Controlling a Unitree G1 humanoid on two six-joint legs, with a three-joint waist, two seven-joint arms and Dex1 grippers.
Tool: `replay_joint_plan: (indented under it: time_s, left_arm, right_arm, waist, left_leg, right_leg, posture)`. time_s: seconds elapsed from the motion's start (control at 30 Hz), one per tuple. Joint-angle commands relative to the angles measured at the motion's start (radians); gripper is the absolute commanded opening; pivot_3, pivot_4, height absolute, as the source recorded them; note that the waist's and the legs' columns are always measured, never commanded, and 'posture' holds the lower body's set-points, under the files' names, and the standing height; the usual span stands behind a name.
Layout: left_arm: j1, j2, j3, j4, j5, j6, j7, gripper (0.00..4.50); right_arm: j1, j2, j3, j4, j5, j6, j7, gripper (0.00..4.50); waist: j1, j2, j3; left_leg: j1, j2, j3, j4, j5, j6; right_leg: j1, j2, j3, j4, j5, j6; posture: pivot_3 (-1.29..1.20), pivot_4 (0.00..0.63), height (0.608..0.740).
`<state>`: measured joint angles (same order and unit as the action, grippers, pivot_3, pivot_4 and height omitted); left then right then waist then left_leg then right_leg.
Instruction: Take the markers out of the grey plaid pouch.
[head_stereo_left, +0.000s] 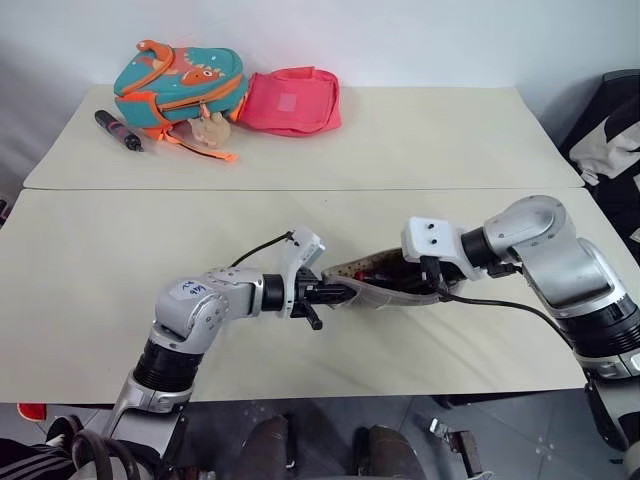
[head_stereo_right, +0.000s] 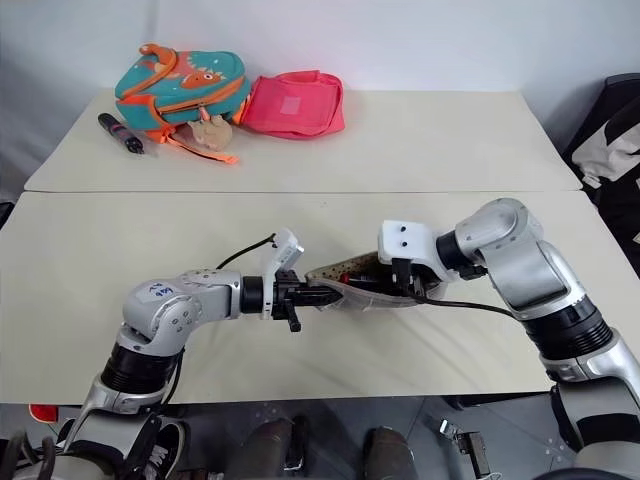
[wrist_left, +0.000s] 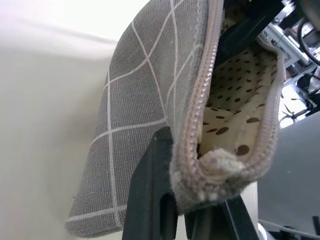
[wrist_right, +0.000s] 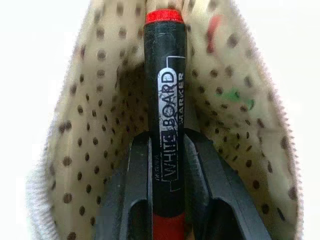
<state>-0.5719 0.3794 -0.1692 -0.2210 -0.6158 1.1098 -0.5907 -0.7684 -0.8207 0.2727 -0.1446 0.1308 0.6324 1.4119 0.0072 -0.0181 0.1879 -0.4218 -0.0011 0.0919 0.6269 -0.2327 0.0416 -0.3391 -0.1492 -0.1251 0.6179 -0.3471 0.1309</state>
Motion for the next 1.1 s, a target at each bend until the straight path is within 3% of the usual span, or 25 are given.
replay_joint_plan:
  time_s: [0.03,0.2,0.37,0.53,0.83,1.0,1.1]
  left_arm:
    - [0.004,0.001,-0.009,0.005,0.025,-0.014,0.008,0.00]
    - [-0.002,-0.013,0.004,0.022,0.030,-0.020,0.017,0.00]
    - [-0.009,-0.008,0.004,0.030,0.033,-0.024,0.011,0.00]
    - [0.001,0.001,0.003,0.013,0.029,-0.019,0.004,0.00]
    - [-0.007,-0.011,0.012,0.022,0.022,-0.016,0.006,0.00]
    - [-0.005,-0.009,0.027,0.017,0.015,-0.004,0.008,0.00]
    - [-0.001,-0.008,0.027,0.010,0.016,-0.001,0.011,0.00]
  right_arm:
    - [-0.042,-0.011,-0.093,-0.077,0.115,0.063,0.013,0.49]
    - [-0.043,-0.024,-0.141,-0.091,0.213,0.127,0.008,0.49]
    - [-0.122,0.097,-0.308,-0.068,0.434,0.315,-0.123,0.49]
    - [-0.201,0.061,-0.269,0.181,0.213,0.027,-0.262,0.49]
    - [-0.125,-0.023,0.021,0.615,-0.266,-0.561,-0.375,0.49]
    - [-0.130,-0.017,0.082,0.773,-0.374,-0.652,-0.385,0.49]
    - [-0.137,0.006,0.066,0.813,-0.363,-0.641,-0.351,0.49]
  waist:
    - [0.000,0.000,0.000]
    - [0.007,0.000,0.000]
    - [0.009,0.000,0.000]
    - [0.014,0.000,0.000]
    - [0.013,0.000,0.000]
    - [0.004,0.003,0.002]
    - [0.001,0.003,0.002]
  left_leg:
    - [0.000,0.000,0.000,0.000,0.000,0.000]
    - [0.000,0.000,0.000,0.000,-0.001,0.000]
    - [0.000,0.001,0.000,0.000,-0.002,0.000]
    - [0.000,0.001,0.002,0.000,-0.004,-0.003]
    - [0.000,0.000,0.004,-0.001,-0.002,0.001]
    - [0.000,0.000,0.004,0.000,-0.001,0.002]
    - [0.000,0.000,0.003,0.001,-0.001,0.001]
  right_leg:
    - [0.000,0.000,0.000,0.000,0.000,0.000]
    - [0.000,-0.001,0.000,-0.001,0.000,0.000]
    - [-0.001,-0.002,0.002,-0.001,0.000,0.000]
    - [-0.001,0.000,0.002,0.000,0.000,-0.001]
    - [-0.002,0.001,0.002,0.000,0.000,0.000]
    - [-0.001,0.001,0.001,0.001,0.000,0.000]
    - [0.000,0.002,0.000,0.000,0.000,0.000]
  posture:
    - [0.00,0.150,0.740]
    - [0.00,0.150,0.740]
    - [0.00,0.150,0.740]
    - [0.00,0.150,0.740]
    - [0.00,0.150,0.740]
    - [0.00,0.150,0.740]
    - [0.00,0.150,0.740]
